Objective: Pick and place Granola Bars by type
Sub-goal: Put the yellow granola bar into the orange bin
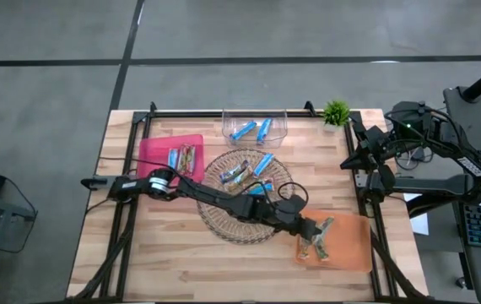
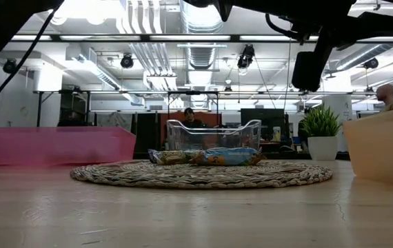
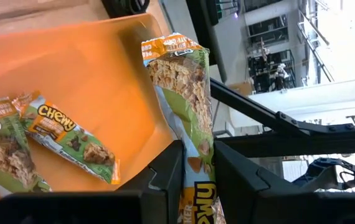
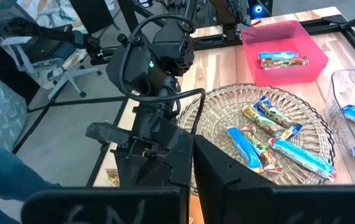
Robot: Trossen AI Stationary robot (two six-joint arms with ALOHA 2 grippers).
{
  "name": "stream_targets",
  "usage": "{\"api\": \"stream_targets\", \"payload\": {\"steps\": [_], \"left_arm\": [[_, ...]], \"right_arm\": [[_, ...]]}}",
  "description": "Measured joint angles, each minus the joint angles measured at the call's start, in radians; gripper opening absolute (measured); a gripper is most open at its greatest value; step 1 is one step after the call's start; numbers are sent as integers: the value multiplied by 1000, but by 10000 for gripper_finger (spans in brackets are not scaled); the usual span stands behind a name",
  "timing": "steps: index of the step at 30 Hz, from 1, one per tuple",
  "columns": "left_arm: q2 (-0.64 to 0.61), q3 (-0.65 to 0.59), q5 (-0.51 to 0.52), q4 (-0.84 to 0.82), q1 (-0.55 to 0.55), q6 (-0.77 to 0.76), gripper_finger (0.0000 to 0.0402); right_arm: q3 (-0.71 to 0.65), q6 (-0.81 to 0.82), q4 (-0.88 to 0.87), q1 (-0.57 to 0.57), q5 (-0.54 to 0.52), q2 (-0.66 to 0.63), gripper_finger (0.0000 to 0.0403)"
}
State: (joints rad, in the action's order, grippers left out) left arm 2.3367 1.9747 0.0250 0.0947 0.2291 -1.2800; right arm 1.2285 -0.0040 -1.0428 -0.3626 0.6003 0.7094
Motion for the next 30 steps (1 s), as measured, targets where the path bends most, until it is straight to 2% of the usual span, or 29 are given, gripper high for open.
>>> {"api": "stream_targets", "payload": {"steps": [7, 25, 30], "left_arm": [[0, 0, 0, -51, 0, -1, 71], [0, 0, -6, -51, -4, 11, 72], [0, 0, -7, -51, -5, 12, 99]], "right_arm": [[0, 0, 0, 0, 0, 0, 8], [0, 0, 0, 0, 0, 0, 8], [0, 2, 0, 0, 0, 0, 8]]}}
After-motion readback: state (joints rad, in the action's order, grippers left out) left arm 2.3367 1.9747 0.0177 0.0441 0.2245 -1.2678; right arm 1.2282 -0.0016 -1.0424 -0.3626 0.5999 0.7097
